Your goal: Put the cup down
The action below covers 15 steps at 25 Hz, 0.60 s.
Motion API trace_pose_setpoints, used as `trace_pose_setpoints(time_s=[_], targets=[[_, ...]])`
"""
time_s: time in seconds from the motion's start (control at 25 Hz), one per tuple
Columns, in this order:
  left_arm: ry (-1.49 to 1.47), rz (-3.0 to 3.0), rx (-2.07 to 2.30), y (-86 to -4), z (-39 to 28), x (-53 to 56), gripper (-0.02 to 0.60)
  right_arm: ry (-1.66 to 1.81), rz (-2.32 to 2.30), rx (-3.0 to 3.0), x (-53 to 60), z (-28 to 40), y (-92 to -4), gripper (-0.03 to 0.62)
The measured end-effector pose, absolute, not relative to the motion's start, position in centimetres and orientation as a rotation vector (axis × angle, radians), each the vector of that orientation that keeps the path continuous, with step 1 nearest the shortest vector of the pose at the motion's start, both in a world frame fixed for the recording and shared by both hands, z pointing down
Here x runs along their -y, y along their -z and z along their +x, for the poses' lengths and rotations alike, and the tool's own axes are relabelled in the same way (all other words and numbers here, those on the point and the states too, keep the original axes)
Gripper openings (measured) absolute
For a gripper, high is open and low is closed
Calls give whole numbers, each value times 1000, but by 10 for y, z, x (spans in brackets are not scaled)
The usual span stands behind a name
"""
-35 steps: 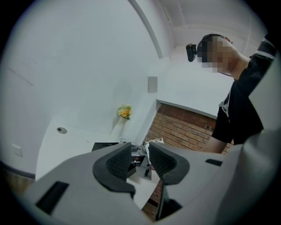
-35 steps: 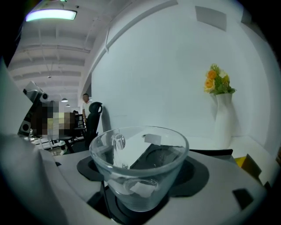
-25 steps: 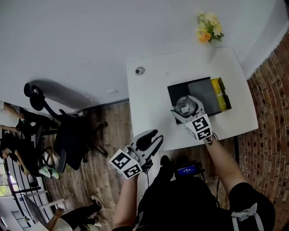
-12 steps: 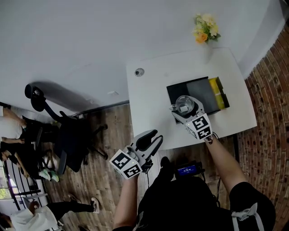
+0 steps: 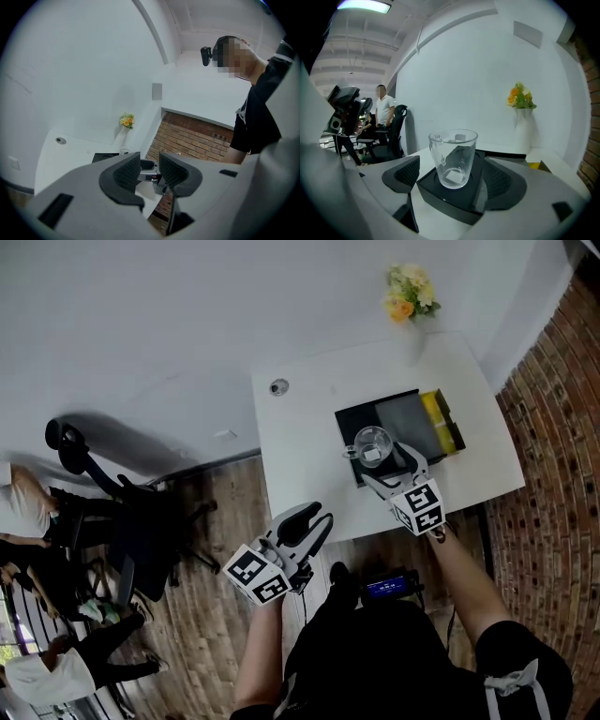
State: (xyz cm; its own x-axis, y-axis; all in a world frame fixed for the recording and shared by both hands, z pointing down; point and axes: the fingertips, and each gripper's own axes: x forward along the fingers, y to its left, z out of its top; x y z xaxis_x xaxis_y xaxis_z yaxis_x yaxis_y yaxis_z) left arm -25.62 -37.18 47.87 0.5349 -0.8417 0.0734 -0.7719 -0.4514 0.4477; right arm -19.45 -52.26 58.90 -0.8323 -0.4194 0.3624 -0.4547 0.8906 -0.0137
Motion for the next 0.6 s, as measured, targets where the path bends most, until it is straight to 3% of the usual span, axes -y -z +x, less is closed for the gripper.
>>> trace_pose_setpoints(time_s=[0.6], targets=[[197, 2385, 1312, -479, -246, 344, 130, -443, 631, 2749, 459, -144, -549, 416]])
